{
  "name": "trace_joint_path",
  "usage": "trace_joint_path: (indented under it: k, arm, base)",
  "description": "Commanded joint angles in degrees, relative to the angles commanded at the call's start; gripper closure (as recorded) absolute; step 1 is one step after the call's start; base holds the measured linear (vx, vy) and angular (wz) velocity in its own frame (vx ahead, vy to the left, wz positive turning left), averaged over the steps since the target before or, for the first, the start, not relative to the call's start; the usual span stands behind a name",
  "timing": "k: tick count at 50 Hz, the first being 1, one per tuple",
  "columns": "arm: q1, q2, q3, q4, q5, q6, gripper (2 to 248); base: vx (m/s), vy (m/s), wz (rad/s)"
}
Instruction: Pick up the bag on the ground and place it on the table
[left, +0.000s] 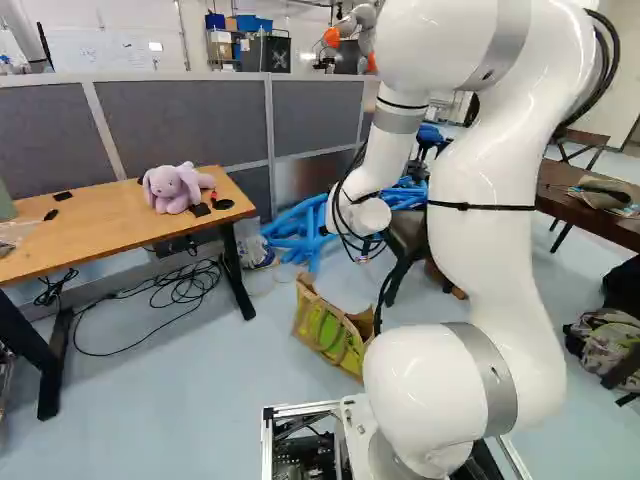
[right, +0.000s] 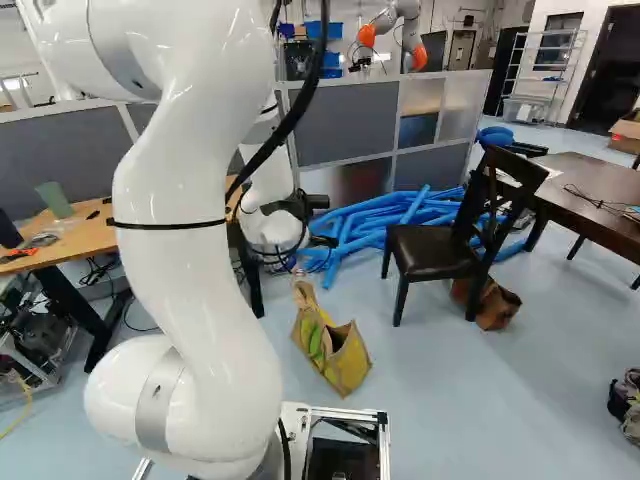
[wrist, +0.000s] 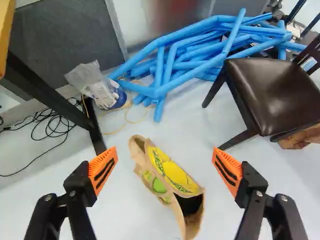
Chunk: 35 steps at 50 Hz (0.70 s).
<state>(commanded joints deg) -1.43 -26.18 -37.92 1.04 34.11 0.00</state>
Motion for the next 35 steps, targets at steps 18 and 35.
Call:
trace_joint_path:
  k: [18,35]
  arm:
    - [0.08,-7.09,-6.68,-0.18,-1.89,0.0,3]
    - [0.2,-13.5,-13.13,-3.57,-4.25,0.0,3]
  base:
    - [0.0,0.0,0.0]
    - [0.0,0.0,0.0]
